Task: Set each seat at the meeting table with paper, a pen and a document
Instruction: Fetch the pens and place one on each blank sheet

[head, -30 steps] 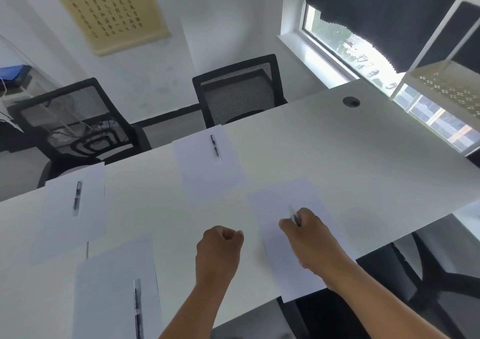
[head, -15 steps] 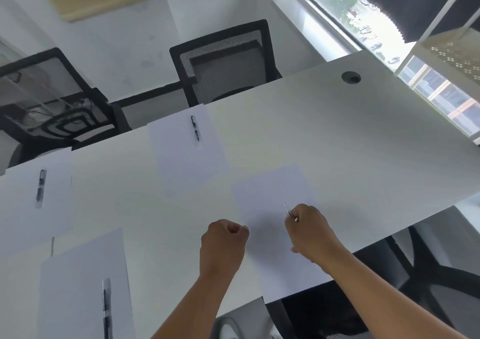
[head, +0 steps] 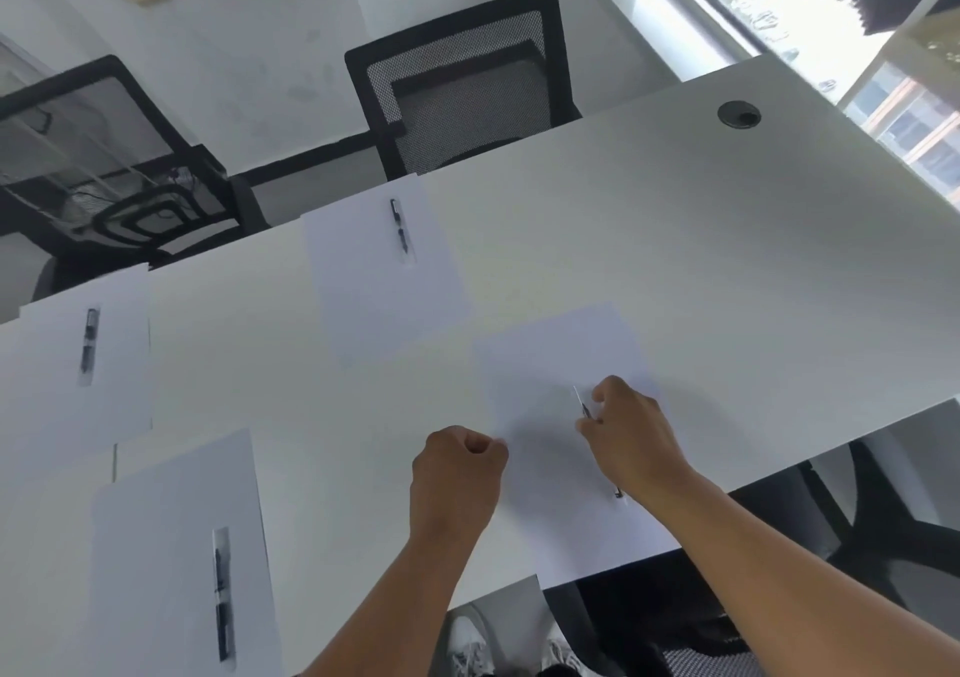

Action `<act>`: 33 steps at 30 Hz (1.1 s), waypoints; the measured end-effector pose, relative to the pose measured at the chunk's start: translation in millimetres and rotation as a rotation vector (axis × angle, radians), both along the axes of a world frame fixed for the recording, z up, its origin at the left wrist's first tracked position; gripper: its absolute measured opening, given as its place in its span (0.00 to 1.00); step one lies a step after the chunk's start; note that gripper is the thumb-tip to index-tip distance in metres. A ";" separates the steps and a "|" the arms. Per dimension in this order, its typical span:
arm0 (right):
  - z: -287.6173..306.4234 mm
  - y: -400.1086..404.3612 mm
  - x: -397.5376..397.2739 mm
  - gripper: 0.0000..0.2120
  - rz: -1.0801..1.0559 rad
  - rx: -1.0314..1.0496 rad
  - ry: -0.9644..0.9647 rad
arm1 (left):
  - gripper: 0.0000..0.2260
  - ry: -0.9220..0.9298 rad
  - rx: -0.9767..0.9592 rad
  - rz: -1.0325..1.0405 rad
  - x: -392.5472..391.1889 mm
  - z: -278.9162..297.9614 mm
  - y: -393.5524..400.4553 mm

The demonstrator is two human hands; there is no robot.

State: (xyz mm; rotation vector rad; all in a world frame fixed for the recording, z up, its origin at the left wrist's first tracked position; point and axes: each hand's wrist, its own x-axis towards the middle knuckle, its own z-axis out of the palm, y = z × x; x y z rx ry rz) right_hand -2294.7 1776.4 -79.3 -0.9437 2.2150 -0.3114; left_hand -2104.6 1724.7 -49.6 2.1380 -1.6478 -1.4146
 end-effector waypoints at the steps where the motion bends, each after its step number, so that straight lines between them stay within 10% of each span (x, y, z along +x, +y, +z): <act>1: -1.7 -0.2 0.4 0.07 -0.007 0.000 0.007 | 0.10 0.003 0.000 0.006 1.1 -0.3 0.5; 33: 79.4 -32.4 44.1 0.23 0.221 0.017 0.152 | 0.11 0.002 -0.105 0.037 69.8 79.7 -32.1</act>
